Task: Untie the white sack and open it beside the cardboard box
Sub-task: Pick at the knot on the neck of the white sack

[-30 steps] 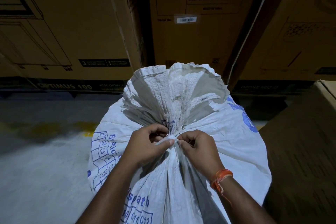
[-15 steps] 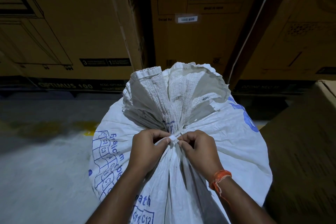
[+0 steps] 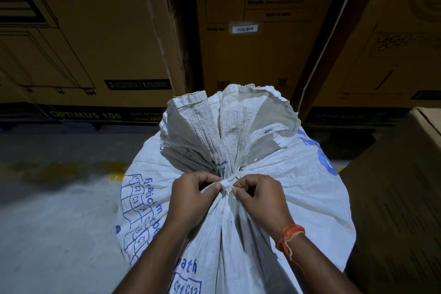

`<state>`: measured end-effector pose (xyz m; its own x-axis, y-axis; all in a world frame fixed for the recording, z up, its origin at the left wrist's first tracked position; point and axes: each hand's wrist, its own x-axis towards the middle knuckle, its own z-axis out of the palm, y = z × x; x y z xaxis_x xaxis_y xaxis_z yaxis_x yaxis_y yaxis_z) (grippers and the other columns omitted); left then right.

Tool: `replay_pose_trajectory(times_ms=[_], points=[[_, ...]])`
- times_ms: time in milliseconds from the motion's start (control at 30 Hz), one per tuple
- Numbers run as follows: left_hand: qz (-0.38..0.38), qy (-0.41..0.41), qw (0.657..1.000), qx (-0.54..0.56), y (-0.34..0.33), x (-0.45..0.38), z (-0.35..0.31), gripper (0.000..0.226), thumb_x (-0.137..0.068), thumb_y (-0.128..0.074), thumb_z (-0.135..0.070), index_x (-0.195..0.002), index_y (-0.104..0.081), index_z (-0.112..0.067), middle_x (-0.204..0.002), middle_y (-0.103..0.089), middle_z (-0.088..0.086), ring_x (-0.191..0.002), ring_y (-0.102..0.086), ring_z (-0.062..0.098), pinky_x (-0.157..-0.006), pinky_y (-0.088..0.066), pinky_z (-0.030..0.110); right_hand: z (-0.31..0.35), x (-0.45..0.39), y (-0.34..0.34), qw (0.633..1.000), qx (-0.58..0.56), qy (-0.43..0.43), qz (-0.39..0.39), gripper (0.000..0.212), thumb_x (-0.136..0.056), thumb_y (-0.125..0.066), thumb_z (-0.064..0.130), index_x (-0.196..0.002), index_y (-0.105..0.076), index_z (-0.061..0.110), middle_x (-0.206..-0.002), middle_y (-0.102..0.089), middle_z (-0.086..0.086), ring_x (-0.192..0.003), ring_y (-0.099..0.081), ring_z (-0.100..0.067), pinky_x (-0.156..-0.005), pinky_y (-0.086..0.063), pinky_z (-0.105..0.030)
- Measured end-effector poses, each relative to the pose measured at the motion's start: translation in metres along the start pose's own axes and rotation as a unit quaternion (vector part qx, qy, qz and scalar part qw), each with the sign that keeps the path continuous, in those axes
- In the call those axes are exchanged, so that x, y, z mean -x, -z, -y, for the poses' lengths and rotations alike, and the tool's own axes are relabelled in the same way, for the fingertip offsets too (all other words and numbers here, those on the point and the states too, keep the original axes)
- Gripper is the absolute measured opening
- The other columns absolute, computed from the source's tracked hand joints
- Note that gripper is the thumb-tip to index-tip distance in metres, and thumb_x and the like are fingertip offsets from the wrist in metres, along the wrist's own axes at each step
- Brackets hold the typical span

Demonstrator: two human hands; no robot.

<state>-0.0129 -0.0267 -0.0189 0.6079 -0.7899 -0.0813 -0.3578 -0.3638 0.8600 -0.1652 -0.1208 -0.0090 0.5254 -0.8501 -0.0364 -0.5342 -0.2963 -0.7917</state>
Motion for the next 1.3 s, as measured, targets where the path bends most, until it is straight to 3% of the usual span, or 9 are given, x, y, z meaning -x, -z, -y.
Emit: replay_pose_trajectory(times_ms=[167,367,467,600,800,933,1067,1300], points=[[-0.067,0.010,0.998,0.003,-0.007,0.011,-0.004,0.010,-0.089,-0.079,-0.021,-0.083,-0.082,-0.029,-0.078,-0.078,-0.023,-0.083,-0.070,-0.010,-0.074,-0.048,0.009,0.002,0.004,0.006,0.999,0.044,0.024,0.005,0.017,-0.081,-0.078,0.022,-0.067,-0.073,0.017,-0.056,-0.063,0.007,-0.063,-0.061,-0.005,-0.053,-0.040,-0.015],[-0.057,0.062,0.992,0.096,-0.011,0.017,0.007,0.009,-0.091,-0.077,-0.024,-0.088,-0.083,-0.030,-0.087,-0.081,-0.017,-0.092,-0.075,0.003,-0.094,-0.060,0.040,-0.001,0.006,-0.002,0.998,0.030,0.057,-0.001,0.012,-0.082,-0.075,0.019,-0.071,-0.075,0.015,-0.066,-0.060,-0.003,-0.070,-0.057,-0.014,-0.066,-0.048,-0.033],[-0.054,0.076,0.988,0.119,-0.013,0.015,0.010,0.009,-0.091,-0.077,-0.022,-0.088,-0.083,-0.029,-0.086,-0.082,-0.012,-0.092,-0.077,0.011,-0.094,-0.060,0.049,-0.002,0.006,-0.005,0.998,0.005,0.058,0.008,0.011,-0.084,-0.075,0.019,-0.075,-0.078,0.019,-0.068,-0.057,-0.002,-0.076,-0.057,-0.015,-0.062,-0.043,-0.024],[-0.063,0.077,0.989,0.114,-0.015,0.013,0.010,0.010,-0.090,-0.078,-0.021,-0.086,-0.083,-0.029,-0.084,-0.082,-0.013,-0.091,-0.077,0.010,-0.094,-0.060,0.045,-0.003,0.005,-0.006,0.999,0.005,0.048,0.008,0.014,-0.085,-0.075,0.019,-0.071,-0.077,0.016,-0.065,-0.054,0.000,-0.079,-0.056,-0.014,-0.058,-0.037,-0.016],[-0.073,0.060,0.992,0.085,-0.015,0.014,0.006,0.011,-0.089,-0.079,-0.021,-0.083,-0.082,-0.029,-0.082,-0.080,-0.017,-0.088,-0.073,-0.001,-0.086,-0.056,0.030,0.000,0.006,-0.012,0.999,0.005,0.039,-0.006,0.033,-0.084,-0.076,0.021,-0.056,-0.062,0.031,-0.060,-0.053,0.006,-0.068,-0.054,-0.010,-0.057,-0.034,-0.015],[-0.078,0.065,0.992,0.075,-0.014,0.013,0.006,0.011,-0.089,-0.079,-0.023,-0.081,-0.082,-0.030,-0.082,-0.080,-0.018,-0.090,-0.073,0.001,-0.089,-0.059,0.035,0.003,0.006,-0.008,1.000,0.004,0.029,-0.002,0.021,-0.082,-0.077,0.021,-0.063,-0.072,0.017,-0.056,-0.057,0.001,-0.070,-0.056,-0.013,-0.058,-0.038,-0.017],[-0.080,0.066,0.992,0.068,-0.014,0.013,0.004,0.011,-0.088,-0.080,-0.023,-0.080,-0.081,-0.031,-0.080,-0.079,-0.019,-0.087,-0.074,0.001,-0.089,-0.060,0.037,0.007,0.008,0.001,1.000,0.005,0.010,0.020,0.006,-0.077,-0.078,0.019,-0.072,-0.076,0.017,-0.059,-0.068,0.002,-0.053,-0.058,-0.005,-0.052,-0.042,-0.013],[-0.077,0.069,0.992,0.068,-0.015,0.013,0.002,0.014,-0.087,-0.080,-0.024,-0.077,-0.080,-0.034,-0.079,-0.078,-0.022,-0.086,-0.073,0.001,-0.088,-0.061,0.039,0.004,0.006,0.007,0.999,0.044,0.023,0.014,0.012,-0.078,-0.077,0.017,-0.067,-0.074,0.018,-0.056,-0.066,0.007,-0.060,-0.062,-0.009,-0.053,-0.040,-0.013]])
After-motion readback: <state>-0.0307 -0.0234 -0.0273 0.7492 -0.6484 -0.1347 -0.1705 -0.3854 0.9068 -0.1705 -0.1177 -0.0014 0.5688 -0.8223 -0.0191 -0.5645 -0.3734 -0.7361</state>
